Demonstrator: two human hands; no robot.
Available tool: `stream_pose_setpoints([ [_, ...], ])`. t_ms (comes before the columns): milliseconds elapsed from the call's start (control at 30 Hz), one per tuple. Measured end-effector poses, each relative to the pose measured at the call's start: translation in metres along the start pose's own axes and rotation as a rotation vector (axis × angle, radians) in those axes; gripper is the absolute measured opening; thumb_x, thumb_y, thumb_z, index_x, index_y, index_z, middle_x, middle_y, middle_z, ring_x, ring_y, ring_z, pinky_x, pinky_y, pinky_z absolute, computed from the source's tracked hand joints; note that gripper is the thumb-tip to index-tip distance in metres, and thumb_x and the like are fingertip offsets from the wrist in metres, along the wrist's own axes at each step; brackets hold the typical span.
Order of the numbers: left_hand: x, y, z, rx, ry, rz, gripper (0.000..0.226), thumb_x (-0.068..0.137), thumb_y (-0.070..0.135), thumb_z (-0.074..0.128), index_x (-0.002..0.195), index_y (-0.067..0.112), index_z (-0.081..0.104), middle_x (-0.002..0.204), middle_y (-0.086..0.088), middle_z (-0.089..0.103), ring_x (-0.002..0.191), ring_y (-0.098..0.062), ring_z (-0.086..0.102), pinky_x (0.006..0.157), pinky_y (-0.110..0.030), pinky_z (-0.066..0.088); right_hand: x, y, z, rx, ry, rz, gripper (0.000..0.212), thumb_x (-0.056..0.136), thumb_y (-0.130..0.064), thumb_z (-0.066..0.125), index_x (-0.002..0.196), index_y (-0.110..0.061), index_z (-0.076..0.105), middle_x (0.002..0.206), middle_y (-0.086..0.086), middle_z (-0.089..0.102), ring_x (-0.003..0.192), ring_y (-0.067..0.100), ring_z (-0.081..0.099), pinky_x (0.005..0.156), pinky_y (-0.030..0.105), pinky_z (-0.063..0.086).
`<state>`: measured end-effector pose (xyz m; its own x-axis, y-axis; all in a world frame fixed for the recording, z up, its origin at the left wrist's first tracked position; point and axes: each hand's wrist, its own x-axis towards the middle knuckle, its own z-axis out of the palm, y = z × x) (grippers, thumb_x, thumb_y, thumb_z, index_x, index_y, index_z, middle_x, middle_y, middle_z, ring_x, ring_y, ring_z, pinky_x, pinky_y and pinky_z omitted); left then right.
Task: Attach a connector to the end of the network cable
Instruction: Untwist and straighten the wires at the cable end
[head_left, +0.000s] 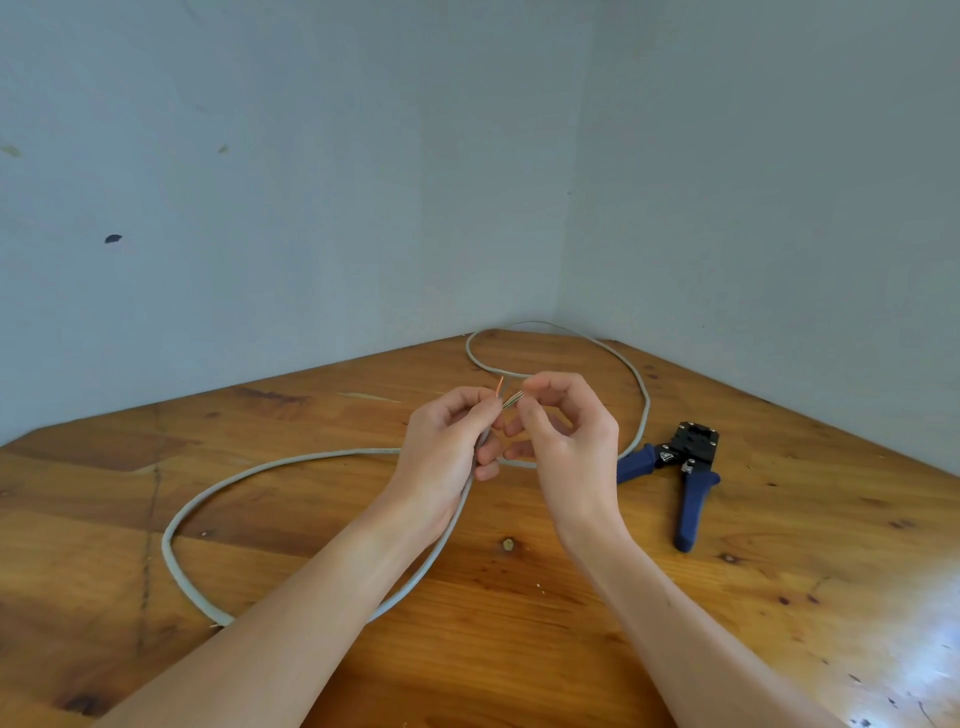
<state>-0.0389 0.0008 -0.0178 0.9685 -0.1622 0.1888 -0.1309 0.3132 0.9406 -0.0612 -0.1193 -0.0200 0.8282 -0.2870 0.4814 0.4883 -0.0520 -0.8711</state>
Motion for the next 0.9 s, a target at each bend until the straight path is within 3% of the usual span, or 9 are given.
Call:
stream_pose_setpoints([
  [233,-0.0007,0.0024,0.0006,0.0,0.027,0.026,0.009,0.098,0.007,0.058,0.095,0.002,0.066,0.072,-0.009,0.055,0.051,-0.013,0.043,0.043,-0.024,0.035,0.0014,0.0032,-0.0008,0.004,-0.008,0.024,0.019,0.095,0.0,0.059,0.097,-0.016,0.07,0.084,0.001,0.071,0.07,0.016,0.072,0.059,0.03,0.061],
  [367,-0.0022,0.0042,0.0017,0.017,0.026,0.062,0.009,0.097,0.004,0.059,0.092,0.003,0.065,0.072,-0.011,0.057,0.05,-0.014,0.043,0.043,-0.025,0.035,0.0022,0.0049,-0.0012,0.017,-0.024,0.05,0.023,0.095,0.0,0.058,0.098,-0.02,0.069,0.088,0.005,0.071,0.073,0.025,0.073,0.057,0.031,0.059],
  [533,-0.0023,0.004,0.0017,0.065,0.025,0.105,0.009,0.097,0.003,0.06,0.09,0.0,0.066,0.074,-0.018,0.053,0.051,-0.016,0.044,0.043,-0.026,0.038,0.0033,0.0054,-0.0008,0.051,-0.08,0.077,0.022,0.095,0.001,0.056,0.105,-0.015,0.066,0.093,0.016,0.071,0.071,0.039,0.072,0.059,0.052,0.061],
  [667,-0.0016,0.0018,0.0017,0.082,0.046,0.123,0.01,0.096,0.003,0.062,0.087,0.001,0.067,0.071,-0.019,0.053,0.05,-0.017,0.045,0.043,-0.027,0.039,0.0023,0.0028,-0.0003,0.161,-0.126,0.083,0.023,0.092,0.005,0.056,0.103,-0.011,0.067,0.088,0.012,0.071,0.059,0.034,0.069,0.05,0.039,0.057],
  [900,0.0007,-0.0005,0.0015,0.1,0.037,0.079,0.015,0.098,0.007,0.059,0.096,-0.004,0.069,0.069,-0.016,0.055,0.053,-0.016,0.046,0.044,-0.026,0.041,0.0009,0.0022,-0.0003,0.202,-0.115,0.089,0.022,0.092,0.004,0.057,0.104,-0.011,0.069,0.078,0.015,0.07,0.057,0.036,0.068,0.051,0.038,0.057],
])
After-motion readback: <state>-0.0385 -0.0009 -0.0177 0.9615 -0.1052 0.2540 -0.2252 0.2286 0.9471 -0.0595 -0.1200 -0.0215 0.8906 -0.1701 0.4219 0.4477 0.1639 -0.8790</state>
